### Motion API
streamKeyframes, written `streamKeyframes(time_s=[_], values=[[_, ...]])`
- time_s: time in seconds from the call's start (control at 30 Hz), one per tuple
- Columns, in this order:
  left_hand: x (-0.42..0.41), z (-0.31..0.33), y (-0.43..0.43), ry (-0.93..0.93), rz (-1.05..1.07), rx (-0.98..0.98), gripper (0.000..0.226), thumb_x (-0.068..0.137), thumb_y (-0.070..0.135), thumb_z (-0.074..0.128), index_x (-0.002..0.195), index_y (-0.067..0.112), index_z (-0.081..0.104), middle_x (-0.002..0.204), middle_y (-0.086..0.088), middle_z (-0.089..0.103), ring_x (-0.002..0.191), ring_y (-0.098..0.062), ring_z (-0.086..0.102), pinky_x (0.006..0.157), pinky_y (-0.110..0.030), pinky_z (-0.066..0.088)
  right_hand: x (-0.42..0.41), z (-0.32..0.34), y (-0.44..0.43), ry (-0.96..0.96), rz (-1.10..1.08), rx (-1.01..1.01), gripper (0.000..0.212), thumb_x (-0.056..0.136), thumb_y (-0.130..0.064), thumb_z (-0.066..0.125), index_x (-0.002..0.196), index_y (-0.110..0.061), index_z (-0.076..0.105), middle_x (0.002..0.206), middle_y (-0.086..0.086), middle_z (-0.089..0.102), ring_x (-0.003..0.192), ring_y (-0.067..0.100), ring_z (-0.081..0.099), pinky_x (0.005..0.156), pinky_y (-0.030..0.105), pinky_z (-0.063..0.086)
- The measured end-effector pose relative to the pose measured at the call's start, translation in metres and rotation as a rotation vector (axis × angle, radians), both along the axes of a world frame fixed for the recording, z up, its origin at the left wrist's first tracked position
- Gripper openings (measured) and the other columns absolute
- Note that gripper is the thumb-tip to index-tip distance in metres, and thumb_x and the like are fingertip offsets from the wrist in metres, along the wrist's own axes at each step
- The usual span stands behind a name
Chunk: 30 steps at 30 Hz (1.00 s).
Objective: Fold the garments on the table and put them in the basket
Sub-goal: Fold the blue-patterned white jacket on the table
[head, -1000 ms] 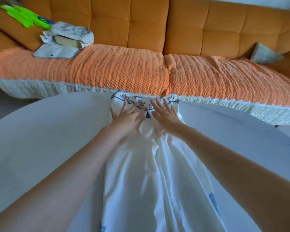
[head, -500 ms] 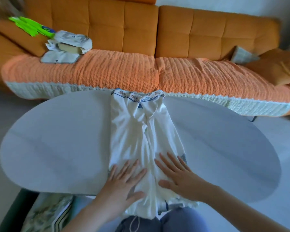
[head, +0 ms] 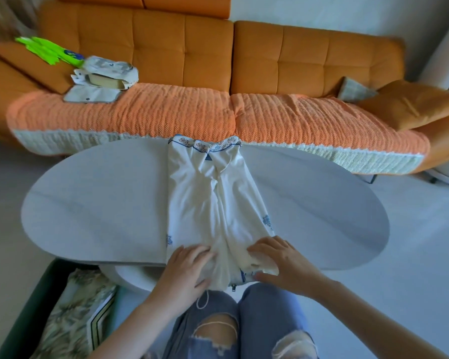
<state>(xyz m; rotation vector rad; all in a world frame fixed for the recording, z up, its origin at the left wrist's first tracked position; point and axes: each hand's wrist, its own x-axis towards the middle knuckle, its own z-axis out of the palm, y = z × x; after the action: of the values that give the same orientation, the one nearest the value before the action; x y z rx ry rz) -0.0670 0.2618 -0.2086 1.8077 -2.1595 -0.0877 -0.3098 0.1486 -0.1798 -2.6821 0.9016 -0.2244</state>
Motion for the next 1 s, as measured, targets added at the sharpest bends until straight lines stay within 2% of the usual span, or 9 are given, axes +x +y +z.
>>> streamKeyframes(time_s=[0.1,0.2,0.3,0.4,0.5,0.57,0.67,0.8,1.0], values=[[-0.003,-0.007,0.008,-0.055,-0.007,0.05,0.083,0.05,0.034,0.089,0.124,0.025,0.052,0.128,0.004,0.053,0.119,-0.013,0.043,0.095,-0.044,0.044,0.011,-0.007,0.004,-0.126,0.064,-0.23,0.019,0.078,-0.037,0.063,0.093,-0.026,0.064,0.093,-0.009,0.06,0.088,0.011,0.051,0.083,0.027,0.042],[-0.006,-0.01,0.008,-0.072,0.018,0.002,0.084,0.046,0.03,0.091,0.122,0.026,0.057,0.125,0.002,0.058,0.117,-0.016,0.055,0.093,-0.042,0.045,0.02,-0.004,0.01,-0.199,0.161,-0.343,0.012,0.078,-0.022,0.066,0.09,-0.023,0.068,0.088,-0.007,0.061,0.081,0.017,0.054,0.079,0.026,0.042],[-0.009,-0.01,0.013,-0.039,-0.009,0.019,0.073,0.063,0.025,0.083,0.13,0.026,0.054,0.137,0.001,0.049,0.128,-0.013,0.038,0.102,-0.045,0.037,0.015,-0.001,0.013,-0.034,0.245,-0.274,0.026,0.083,-0.026,0.059,0.108,-0.029,0.065,0.099,-0.005,0.059,0.086,0.016,0.053,0.08,0.027,0.047],[-0.002,-0.01,0.019,0.092,0.001,-0.03,0.063,0.088,0.013,0.059,0.143,0.034,0.035,0.152,0.01,0.021,0.14,-0.007,0.019,0.116,-0.038,0.006,0.006,0.008,0.008,0.036,0.183,-0.046,0.047,0.084,-0.013,0.045,0.125,-0.032,0.058,0.119,-0.005,0.054,0.108,0.016,0.05,0.096,0.029,0.042],[0.019,-0.007,0.03,0.078,0.013,-0.104,0.09,0.073,-0.01,0.061,0.144,0.034,0.028,0.151,0.011,0.022,0.139,-0.008,0.021,0.117,-0.039,0.014,-0.008,0.02,-0.008,-0.022,0.115,-0.139,0.085,0.064,0.01,0.035,0.133,-0.037,0.049,0.138,-0.008,0.047,0.125,0.008,0.04,0.109,0.025,0.03],[0.038,-0.014,0.036,-0.024,0.014,-0.101,0.114,0.052,-0.026,0.058,0.147,0.028,0.024,0.152,0.006,0.023,0.14,-0.013,0.022,0.119,-0.035,0.012,-0.02,0.019,-0.018,0.136,0.164,-0.221,0.099,0.067,0.016,0.036,0.145,-0.043,0.022,0.154,-0.017,0.017,0.139,0.0,0.016,0.114,0.02,0.009],[0.059,-0.023,0.035,-0.203,-0.01,-0.083,0.124,0.041,-0.027,0.054,0.15,0.022,0.019,0.156,0.004,0.016,0.144,-0.015,0.014,0.116,-0.035,0.006,-0.027,0.009,-0.029,0.308,0.249,-0.165,0.095,0.077,0.011,0.036,0.147,-0.041,-0.003,0.153,-0.023,-0.007,0.142,-0.003,-0.004,0.117,0.023,-0.002],[0.063,-0.028,0.025,-0.332,-0.054,-0.074,0.119,0.047,-0.026,0.052,0.15,0.02,0.017,0.157,0.001,0.017,0.145,-0.017,0.013,0.115,-0.037,0.011,-0.024,0.005,-0.038,0.195,0.28,-0.222,0.071,0.083,-0.009,0.033,0.149,-0.031,0.018,0.154,-0.015,0.018,0.141,0.003,0.019,0.117,0.028,0.015],[0.053,-0.026,0.005,-0.257,-0.136,-0.126,0.117,0.052,-0.007,0.077,0.149,0.023,0.021,0.151,0.003,0.031,0.14,-0.014,0.027,0.115,-0.04,0.018,-0.017,0.002,-0.051,0.144,0.346,-0.304,0.059,0.096,-0.04,0.044,0.149,-0.03,0.018,0.155,-0.014,0.018,0.142,0.004,0.017,0.117,0.026,0.013]])
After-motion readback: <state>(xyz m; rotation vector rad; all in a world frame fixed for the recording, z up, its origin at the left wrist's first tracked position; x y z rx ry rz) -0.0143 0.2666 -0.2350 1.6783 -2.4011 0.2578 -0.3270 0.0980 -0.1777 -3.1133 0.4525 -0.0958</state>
